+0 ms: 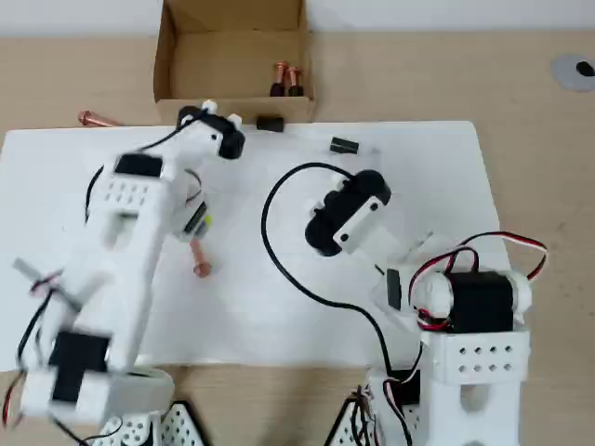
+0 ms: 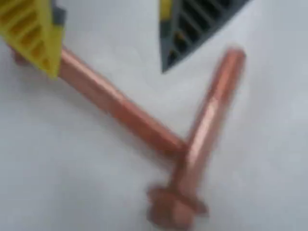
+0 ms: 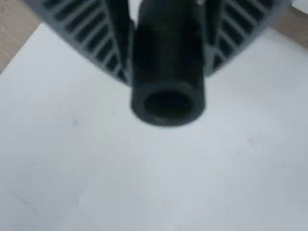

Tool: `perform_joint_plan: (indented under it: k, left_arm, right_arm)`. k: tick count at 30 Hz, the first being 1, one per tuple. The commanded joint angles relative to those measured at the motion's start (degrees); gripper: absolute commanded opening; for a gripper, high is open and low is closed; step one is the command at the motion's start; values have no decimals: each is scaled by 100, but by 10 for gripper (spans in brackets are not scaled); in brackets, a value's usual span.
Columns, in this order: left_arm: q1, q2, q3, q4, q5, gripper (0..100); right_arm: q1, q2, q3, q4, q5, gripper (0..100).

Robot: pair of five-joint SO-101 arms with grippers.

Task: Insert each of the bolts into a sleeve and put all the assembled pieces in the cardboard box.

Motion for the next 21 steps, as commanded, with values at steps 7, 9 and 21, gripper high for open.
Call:
perform_joint_plan:
  k: [7, 9, 21]
  left_arm:
    - [-281, 3284, -4105, 1231, -615, 150]
    - [-413, 3820, -4703, 1503, -756, 150]
    - [-1029, 5596, -6426, 2382, -1055, 128]
  right_arm:
    - [75, 4, -4, 44, 220, 80]
    - [75, 4, -13, -9, 220, 80]
    - [84, 13, 4, -202, 220, 80]
